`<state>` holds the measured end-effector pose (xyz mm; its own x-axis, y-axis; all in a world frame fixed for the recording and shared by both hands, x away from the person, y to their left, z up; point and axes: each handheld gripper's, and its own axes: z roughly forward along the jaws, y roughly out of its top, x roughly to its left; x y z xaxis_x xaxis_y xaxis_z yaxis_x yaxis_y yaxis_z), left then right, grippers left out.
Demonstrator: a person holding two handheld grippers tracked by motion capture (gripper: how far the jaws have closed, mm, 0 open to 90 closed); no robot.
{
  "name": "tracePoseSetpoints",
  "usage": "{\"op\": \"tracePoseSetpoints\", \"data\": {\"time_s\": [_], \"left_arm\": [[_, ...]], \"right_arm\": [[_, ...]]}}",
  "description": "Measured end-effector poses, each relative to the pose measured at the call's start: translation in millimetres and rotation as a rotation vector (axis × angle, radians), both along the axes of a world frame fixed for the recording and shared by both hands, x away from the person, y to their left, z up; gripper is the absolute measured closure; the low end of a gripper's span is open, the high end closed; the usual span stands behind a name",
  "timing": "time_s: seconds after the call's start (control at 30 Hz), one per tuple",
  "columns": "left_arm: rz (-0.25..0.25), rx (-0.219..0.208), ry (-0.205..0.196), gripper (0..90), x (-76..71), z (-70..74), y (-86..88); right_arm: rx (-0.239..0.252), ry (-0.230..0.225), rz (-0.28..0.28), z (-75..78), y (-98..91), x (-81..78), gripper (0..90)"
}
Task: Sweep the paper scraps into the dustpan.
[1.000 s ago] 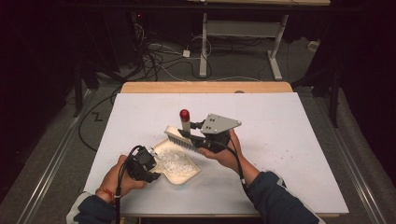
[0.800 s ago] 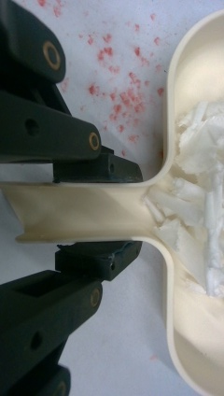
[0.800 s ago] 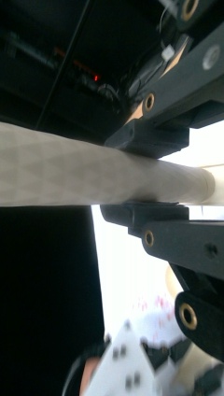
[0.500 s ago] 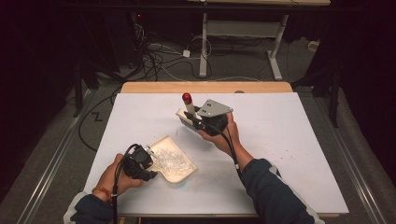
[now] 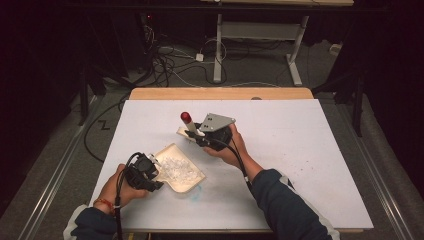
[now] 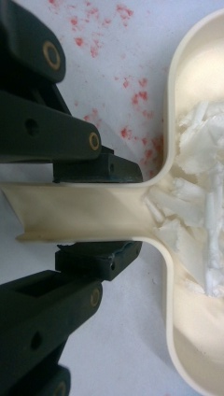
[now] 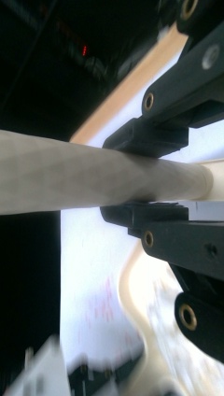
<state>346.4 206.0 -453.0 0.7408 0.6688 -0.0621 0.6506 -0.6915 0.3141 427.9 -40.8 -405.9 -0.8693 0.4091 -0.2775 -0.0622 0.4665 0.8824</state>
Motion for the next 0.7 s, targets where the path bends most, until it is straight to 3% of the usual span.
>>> {"op": "tracePoseSetpoints", "data": {"time_s": [0.1, 0.27, 0.4, 0.53, 0.7], "left_arm": [[0.002, 0.000, 0.002, 63.5, -0.3, -0.1, -0.5], [0.001, 0.008, 0.000, 63.6, -0.9, 0.2, -1.4], [-0.004, 0.016, -0.003, 63.6, -1.6, 0.4, -1.6], [-0.004, 0.020, -0.002, 63.5, -3.2, 0.5, -1.2], [-0.016, 0.040, -0.004, 63.5, -6.1, 1.1, -2.6]], "right_arm": [[0.030, 0.038, 0.055, -0.2, -4.7, -11.4, 70.1], [0.050, 0.056, 0.134, 3.3, -11.5, -36.8, 70.6], [0.123, 0.099, 0.185, 11.4, -21.5, -46.6, 70.7], [0.111, 0.040, 0.136, 23.5, -32.6, -56.1, 70.7], [0.115, 0.040, 0.079, 32.2, -47.7, -58.0, 70.7]]}}
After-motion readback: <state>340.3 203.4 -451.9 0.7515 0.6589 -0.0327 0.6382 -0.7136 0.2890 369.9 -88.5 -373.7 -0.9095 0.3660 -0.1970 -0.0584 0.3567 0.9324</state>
